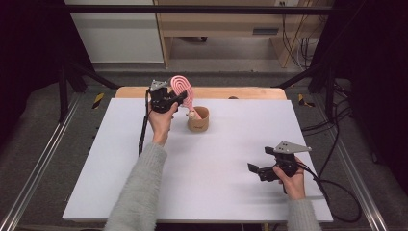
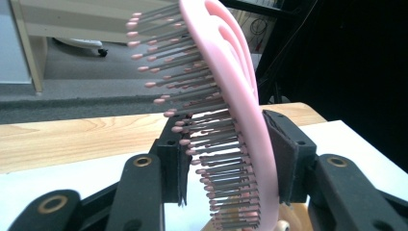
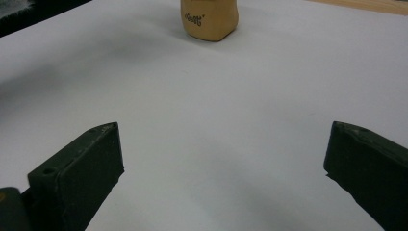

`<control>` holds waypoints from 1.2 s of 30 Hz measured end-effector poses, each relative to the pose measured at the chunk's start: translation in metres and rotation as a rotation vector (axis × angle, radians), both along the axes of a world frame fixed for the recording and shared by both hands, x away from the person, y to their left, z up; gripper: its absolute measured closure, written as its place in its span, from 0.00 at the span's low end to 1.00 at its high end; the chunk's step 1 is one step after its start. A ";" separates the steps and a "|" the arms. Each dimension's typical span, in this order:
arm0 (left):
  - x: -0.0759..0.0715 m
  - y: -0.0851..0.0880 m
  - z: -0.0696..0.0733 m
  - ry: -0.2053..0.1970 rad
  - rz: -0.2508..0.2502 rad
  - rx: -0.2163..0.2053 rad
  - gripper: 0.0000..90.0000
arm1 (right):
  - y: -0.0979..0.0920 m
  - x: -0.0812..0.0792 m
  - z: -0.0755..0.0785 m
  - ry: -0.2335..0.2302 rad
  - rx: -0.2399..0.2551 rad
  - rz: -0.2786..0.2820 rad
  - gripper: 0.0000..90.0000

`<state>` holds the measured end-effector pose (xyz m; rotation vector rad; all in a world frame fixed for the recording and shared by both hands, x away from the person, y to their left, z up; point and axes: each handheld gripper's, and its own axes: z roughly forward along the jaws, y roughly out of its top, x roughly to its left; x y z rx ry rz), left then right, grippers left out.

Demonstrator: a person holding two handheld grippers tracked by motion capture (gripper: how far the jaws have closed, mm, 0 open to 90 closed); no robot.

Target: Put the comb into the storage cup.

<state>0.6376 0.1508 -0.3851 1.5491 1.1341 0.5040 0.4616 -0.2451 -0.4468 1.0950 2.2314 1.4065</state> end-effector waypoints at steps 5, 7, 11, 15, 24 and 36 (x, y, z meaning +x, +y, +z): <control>-0.001 0.004 -0.002 0.000 0.010 0.016 0.57 | 0.000 0.000 0.000 0.000 -0.001 0.000 0.00; -0.001 0.005 -0.004 0.006 0.007 0.013 0.56 | 0.000 0.000 0.000 -0.001 -0.002 0.000 0.00; -0.002 0.007 -0.005 0.007 0.008 0.019 0.53 | 0.000 0.000 0.000 0.001 -0.004 0.001 0.00; -0.002 0.009 -0.006 0.009 0.004 0.029 0.50 | 0.000 0.000 0.000 0.002 -0.005 0.001 0.00; -0.006 0.015 -0.005 0.012 -0.002 0.060 0.36 | 0.000 0.000 0.000 0.002 -0.004 0.001 0.00; -0.017 0.024 -0.004 0.012 -0.052 0.086 0.14 | 0.001 0.001 -0.001 0.006 -0.011 0.002 0.00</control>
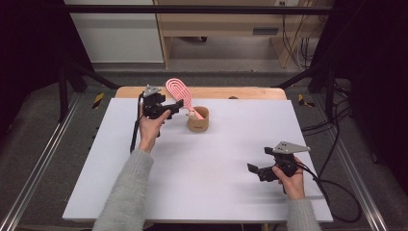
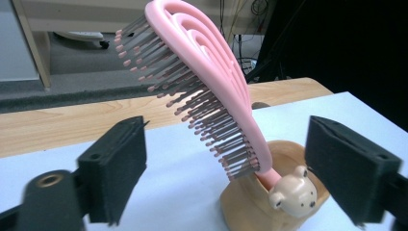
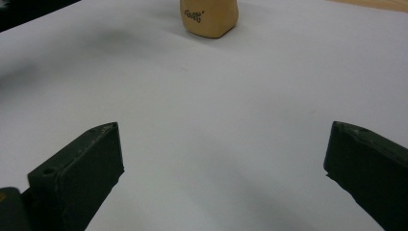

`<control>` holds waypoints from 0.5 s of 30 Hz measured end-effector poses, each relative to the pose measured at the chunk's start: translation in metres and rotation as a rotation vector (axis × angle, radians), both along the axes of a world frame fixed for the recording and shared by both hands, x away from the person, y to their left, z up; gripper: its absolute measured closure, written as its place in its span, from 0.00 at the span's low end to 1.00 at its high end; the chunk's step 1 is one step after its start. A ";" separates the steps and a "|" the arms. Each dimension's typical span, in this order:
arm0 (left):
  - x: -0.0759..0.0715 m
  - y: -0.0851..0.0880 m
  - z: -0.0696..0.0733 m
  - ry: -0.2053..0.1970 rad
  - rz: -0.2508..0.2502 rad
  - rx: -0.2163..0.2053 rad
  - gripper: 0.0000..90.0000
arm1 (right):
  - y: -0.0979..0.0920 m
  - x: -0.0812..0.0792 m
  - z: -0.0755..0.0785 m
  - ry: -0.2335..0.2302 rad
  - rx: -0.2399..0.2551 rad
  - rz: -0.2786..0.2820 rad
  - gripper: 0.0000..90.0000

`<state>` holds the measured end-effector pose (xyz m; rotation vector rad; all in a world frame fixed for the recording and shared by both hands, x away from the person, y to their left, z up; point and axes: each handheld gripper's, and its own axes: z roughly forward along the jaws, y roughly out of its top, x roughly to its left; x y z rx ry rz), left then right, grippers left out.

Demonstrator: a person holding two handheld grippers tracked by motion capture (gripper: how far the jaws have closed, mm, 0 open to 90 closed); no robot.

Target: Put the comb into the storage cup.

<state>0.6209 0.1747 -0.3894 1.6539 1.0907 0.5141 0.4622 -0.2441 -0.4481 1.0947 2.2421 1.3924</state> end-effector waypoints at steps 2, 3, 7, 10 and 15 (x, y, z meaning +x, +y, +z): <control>-0.003 0.002 0.002 -0.002 -0.004 0.009 0.11 | 0.000 0.000 0.000 -0.001 -0.002 0.000 0.00; -0.004 0.003 0.003 -0.002 -0.010 0.006 0.10 | 0.001 0.000 -0.001 0.001 -0.002 0.000 0.00; -0.012 0.006 0.009 -0.021 -0.032 0.007 0.06 | 0.001 0.000 -0.001 0.001 -0.004 0.000 0.00; -0.018 0.007 0.013 -0.025 -0.047 0.012 0.05 | 0.001 0.000 -0.001 0.000 -0.006 0.001 0.00; -0.028 0.010 0.019 -0.030 -0.070 0.023 0.03 | 0.001 0.000 -0.001 0.001 -0.004 0.000 0.00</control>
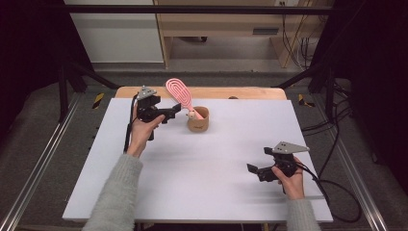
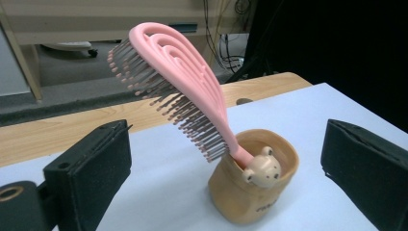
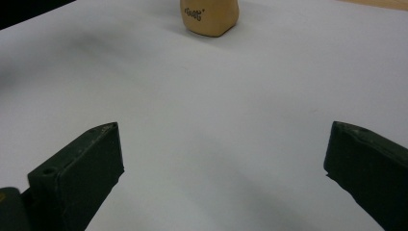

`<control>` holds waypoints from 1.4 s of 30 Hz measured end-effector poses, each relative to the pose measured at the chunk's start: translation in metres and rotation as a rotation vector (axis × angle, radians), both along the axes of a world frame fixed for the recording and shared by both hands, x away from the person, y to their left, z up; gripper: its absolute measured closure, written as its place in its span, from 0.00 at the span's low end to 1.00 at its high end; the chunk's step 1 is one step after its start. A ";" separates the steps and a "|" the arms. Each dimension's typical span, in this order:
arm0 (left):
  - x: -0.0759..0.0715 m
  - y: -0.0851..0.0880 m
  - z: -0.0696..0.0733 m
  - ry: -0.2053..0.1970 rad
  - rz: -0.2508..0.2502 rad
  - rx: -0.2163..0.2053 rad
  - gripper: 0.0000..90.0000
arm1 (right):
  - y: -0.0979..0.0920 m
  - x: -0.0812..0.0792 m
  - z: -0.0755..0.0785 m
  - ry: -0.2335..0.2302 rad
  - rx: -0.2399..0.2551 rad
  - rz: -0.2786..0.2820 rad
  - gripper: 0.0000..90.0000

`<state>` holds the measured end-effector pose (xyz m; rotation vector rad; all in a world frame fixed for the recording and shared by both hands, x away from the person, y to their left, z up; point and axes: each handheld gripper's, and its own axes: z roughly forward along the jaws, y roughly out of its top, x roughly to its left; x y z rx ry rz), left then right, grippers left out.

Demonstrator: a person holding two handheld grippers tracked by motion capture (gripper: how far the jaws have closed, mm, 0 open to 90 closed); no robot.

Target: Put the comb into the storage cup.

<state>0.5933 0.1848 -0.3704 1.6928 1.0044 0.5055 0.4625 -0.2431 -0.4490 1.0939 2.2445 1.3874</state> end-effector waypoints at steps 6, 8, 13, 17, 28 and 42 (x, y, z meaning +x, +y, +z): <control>-0.015 0.004 0.005 -0.017 0.002 0.024 0.02 | 0.000 0.000 0.000 -0.004 0.000 0.001 0.00; -0.020 0.007 0.006 -0.014 -0.010 0.012 0.02 | 0.000 0.000 0.000 -0.003 0.001 0.000 0.00; -0.033 0.013 0.009 -0.019 -0.044 -0.006 0.02 | -0.001 0.000 0.001 -0.004 0.002 -0.001 0.00; -0.043 0.018 0.011 -0.034 -0.059 -0.008 0.02 | -0.001 0.000 0.000 -0.004 0.001 -0.001 0.00; -0.069 0.040 0.000 -0.055 -0.093 -0.026 0.02 | -0.001 0.000 0.001 -0.005 0.004 -0.003 0.00; -0.097 0.062 -0.034 -0.024 -0.123 0.004 0.03 | 0.000 -0.001 0.000 -0.004 0.003 -0.004 0.00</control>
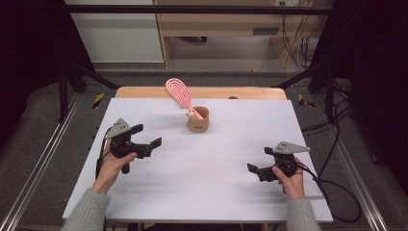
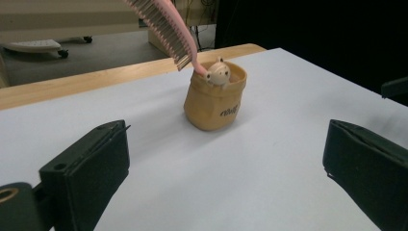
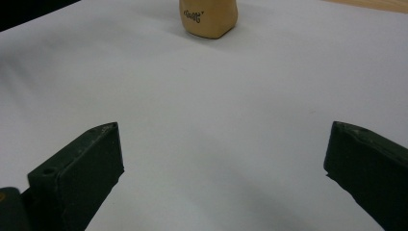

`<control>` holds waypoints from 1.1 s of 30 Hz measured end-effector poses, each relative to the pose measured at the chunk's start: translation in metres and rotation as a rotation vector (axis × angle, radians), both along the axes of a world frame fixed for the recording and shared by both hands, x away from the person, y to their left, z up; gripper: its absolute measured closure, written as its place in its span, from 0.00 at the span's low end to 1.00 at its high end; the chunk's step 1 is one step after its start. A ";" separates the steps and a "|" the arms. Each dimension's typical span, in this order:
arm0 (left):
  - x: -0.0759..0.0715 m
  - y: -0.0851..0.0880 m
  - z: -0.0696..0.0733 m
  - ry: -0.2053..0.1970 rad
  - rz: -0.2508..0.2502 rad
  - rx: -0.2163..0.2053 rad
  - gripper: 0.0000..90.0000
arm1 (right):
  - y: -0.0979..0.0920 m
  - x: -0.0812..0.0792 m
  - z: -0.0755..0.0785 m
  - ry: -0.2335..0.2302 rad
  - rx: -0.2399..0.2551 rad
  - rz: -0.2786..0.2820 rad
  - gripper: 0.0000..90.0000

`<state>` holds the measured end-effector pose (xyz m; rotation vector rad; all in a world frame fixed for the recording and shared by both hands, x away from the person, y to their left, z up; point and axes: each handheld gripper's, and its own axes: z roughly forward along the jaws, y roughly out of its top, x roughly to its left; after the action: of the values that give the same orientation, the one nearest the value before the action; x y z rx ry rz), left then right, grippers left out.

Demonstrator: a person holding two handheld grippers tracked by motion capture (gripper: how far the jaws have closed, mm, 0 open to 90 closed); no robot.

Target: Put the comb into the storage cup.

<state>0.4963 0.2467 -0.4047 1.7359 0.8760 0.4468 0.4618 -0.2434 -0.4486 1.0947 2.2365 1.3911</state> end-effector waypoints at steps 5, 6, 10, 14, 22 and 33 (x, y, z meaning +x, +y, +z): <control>-0.006 0.006 -0.015 0.027 -0.003 0.015 0.03 | 0.000 0.000 0.000 -0.004 -0.001 0.002 0.00; -0.008 0.007 -0.018 0.034 -0.006 0.020 0.03 | 0.000 0.000 0.000 -0.004 0.000 0.001 0.00; -0.012 0.015 -0.028 0.059 0.003 0.031 0.03 | 0.000 -0.001 0.000 -0.004 -0.001 0.000 0.00; -0.016 0.022 -0.033 0.072 0.008 0.036 0.03 | 0.000 -0.001 0.000 -0.006 -0.003 0.003 0.00; -0.024 0.038 -0.043 0.104 0.027 0.049 0.03 | 0.001 -0.001 -0.001 -0.001 -0.008 0.007 0.00; -0.031 0.049 -0.052 0.115 0.049 0.088 0.03 | 0.001 -0.003 -0.004 -0.006 -0.009 0.009 0.00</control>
<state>0.4653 0.2960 -0.4572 1.8386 0.9964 0.4267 0.4589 -0.2426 -0.4522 1.0776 2.2441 1.3853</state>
